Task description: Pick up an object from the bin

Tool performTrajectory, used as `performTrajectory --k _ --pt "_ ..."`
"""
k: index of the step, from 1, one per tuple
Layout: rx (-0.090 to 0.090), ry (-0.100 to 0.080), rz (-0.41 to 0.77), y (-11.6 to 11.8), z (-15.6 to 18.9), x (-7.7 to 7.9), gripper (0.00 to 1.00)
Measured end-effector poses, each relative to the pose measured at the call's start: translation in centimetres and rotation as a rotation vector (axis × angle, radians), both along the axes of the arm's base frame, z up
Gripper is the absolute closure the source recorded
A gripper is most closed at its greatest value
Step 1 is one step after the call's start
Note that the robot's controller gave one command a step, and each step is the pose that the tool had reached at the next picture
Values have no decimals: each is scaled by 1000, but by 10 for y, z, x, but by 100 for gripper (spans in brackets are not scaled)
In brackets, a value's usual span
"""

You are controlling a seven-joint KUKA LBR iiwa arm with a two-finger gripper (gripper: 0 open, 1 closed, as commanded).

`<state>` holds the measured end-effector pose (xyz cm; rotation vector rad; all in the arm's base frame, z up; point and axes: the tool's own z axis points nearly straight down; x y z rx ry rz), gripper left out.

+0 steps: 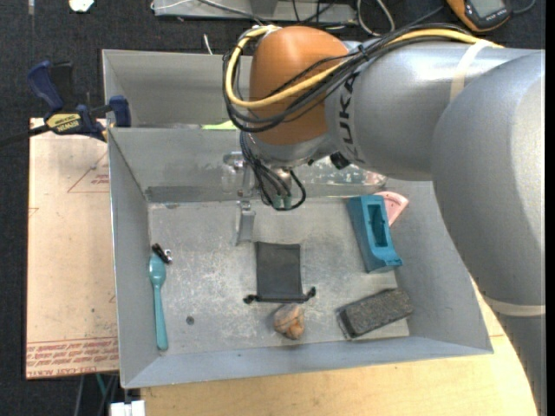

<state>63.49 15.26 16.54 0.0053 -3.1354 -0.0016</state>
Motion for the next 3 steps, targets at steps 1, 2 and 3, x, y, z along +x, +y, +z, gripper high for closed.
performTrajectory --k 1,2,3 --pt "1 -8 -2 -1 5 2 0" --pt "3 -15 77 -14 -18 -9 0" --pt "3 -8 342 -59 -52 -38 0"
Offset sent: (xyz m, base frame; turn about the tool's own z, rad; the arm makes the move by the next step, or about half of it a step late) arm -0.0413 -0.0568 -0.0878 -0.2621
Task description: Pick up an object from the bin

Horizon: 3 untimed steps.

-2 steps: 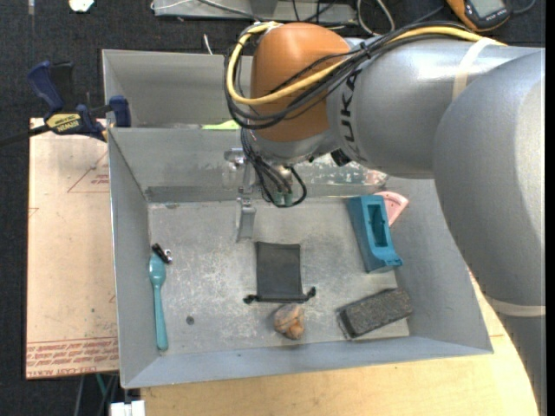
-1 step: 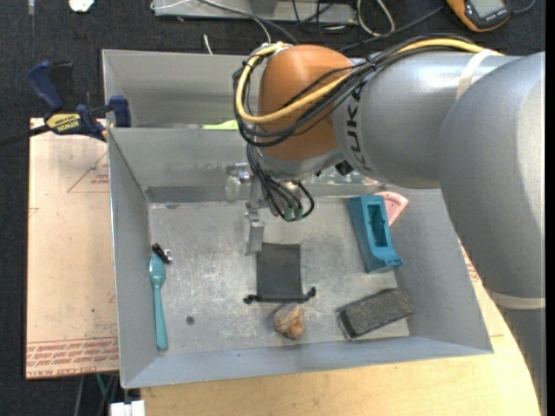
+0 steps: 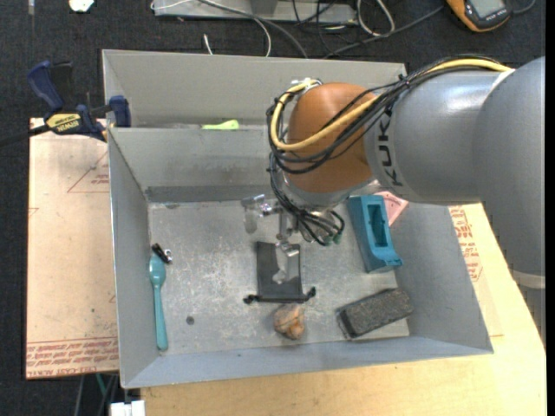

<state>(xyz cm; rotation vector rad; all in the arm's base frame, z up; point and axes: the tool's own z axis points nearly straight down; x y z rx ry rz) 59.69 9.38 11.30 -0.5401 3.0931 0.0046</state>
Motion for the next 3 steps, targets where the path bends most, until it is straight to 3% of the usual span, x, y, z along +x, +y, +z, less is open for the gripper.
performTrajectory --k 1,2,3 --pt "1 -2 26 -30 -31 -40 0" --pt "0 -10 260 -45 -42 -16 100" --pt "0 -10 260 -45 -42 -16 100"
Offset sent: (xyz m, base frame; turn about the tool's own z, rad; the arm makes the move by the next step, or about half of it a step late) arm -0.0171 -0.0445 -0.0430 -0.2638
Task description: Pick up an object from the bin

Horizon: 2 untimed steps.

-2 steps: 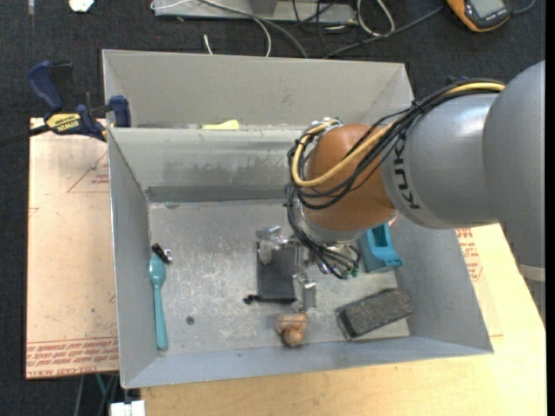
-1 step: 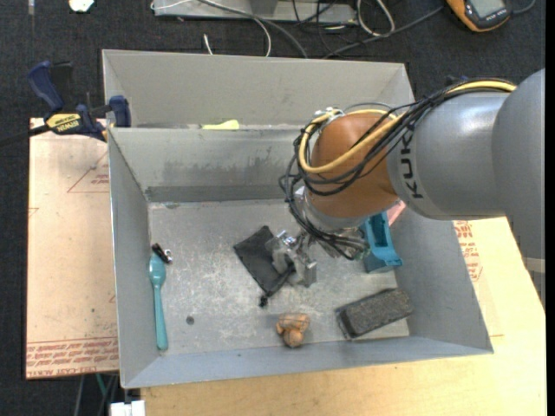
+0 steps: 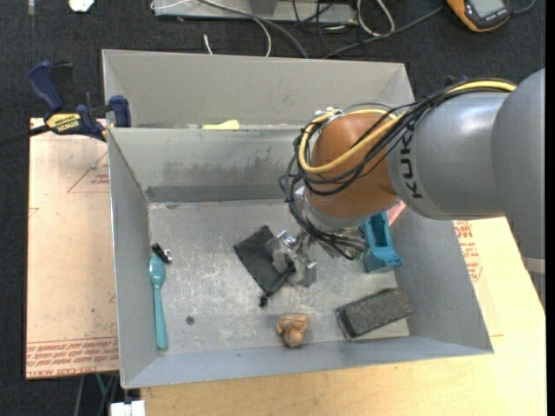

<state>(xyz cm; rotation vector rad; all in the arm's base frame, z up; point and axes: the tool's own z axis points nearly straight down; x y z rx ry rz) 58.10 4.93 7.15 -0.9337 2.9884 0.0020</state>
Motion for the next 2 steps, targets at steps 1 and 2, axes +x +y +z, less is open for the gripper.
performTrajectory --k 1,2 --pt "1 4 17 0 54 -5 100" --pt "1 3 33 13 130 -2 100"
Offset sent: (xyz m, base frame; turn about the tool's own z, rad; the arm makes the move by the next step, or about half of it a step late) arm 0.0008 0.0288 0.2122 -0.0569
